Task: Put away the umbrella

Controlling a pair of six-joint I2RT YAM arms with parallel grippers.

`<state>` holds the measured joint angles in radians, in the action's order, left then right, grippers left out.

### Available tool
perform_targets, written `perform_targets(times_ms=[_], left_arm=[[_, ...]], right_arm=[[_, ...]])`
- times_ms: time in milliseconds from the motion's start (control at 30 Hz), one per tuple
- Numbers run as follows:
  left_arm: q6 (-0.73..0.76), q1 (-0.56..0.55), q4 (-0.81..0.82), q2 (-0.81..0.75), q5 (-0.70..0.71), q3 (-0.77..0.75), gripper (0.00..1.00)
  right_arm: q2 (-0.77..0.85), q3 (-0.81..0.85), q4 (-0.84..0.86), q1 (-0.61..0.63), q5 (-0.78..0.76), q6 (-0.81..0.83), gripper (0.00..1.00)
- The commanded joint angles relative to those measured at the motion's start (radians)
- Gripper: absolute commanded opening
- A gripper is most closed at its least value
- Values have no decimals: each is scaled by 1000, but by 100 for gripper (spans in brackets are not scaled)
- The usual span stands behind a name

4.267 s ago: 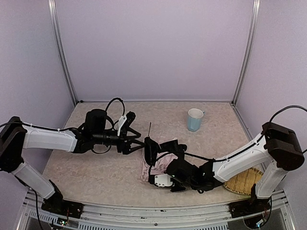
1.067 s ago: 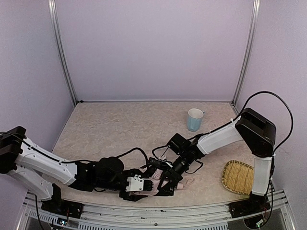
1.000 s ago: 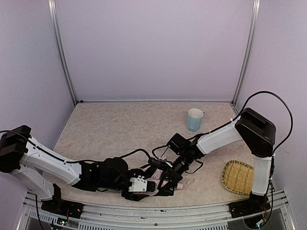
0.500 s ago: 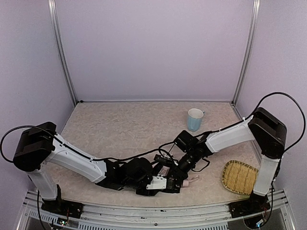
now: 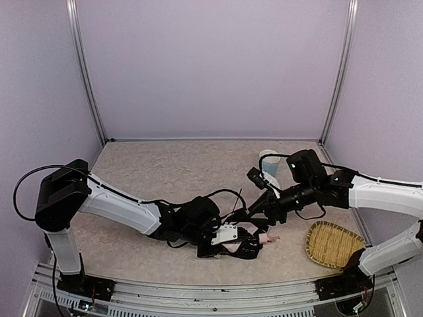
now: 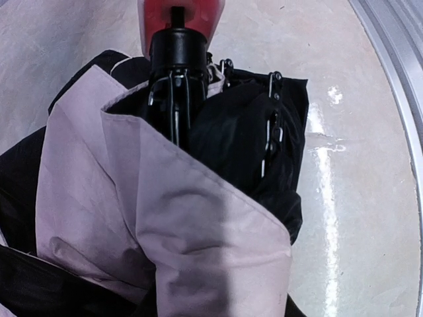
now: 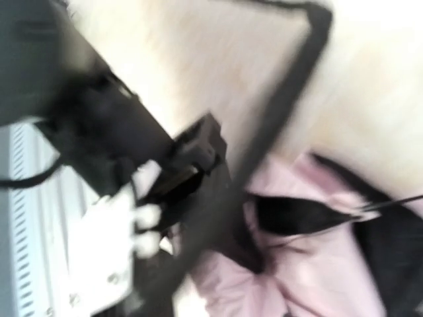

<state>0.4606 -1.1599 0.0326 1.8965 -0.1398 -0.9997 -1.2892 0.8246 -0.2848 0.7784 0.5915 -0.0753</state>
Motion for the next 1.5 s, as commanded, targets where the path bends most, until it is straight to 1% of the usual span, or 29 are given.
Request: perform_targets(times_ms=[0,100,200,233,333,367,433,567,600,833,1033,1100,1167,1200,1233,1300,1400,1467], left_arm=[[-58,72,-261,119,-220,17,23],[-78,118,-321,157,-305,-32,22],[-85,156,-384,193,-374,-83,22],[-81,163,-405,203,-386,-97,22],[-57,175,-459,231,-413,-131,22],[-50,177,-472,238,-420,-138,22],[-36,181,-491,252,-440,-149,22],[-21,187,-523,270,-459,-173,22],[-18,188,-527,275,-462,-177,22],[20,190,-574,291,-489,-200,21],[41,192,-611,305,-487,-219,20],[44,193,-615,304,-489,-221,20],[47,195,-618,305,-492,-221,20],[48,195,-620,307,-494,-223,20],[49,197,-621,307,-497,-225,20],[51,198,-622,308,-501,-225,20],[60,198,-622,309,-517,-227,20],[71,198,-620,306,-528,-227,20]], right_arm=[[170,-81,81,42,-221,72,44],[262,-168,201,153,-351,204,46],[287,-255,302,311,-500,378,49],[270,-270,316,358,-557,440,51],[157,-258,291,452,-735,531,56],[108,-241,277,470,-788,550,61],[24,-215,261,492,-860,583,67],[-89,-202,291,495,-884,656,81],[-110,-199,298,495,-885,669,83],[-255,-175,345,495,-1023,711,84],[-315,-159,378,482,-1163,712,85],[-305,-161,381,476,-1168,715,87],[-299,-166,375,467,-1143,716,88],[-301,-169,373,462,-1132,719,92],[-307,-173,372,459,-1132,720,93],[-327,-167,354,455,-1120,713,92],[-347,-144,314,455,-1023,696,86],[-375,-126,295,454,-980,684,76]])
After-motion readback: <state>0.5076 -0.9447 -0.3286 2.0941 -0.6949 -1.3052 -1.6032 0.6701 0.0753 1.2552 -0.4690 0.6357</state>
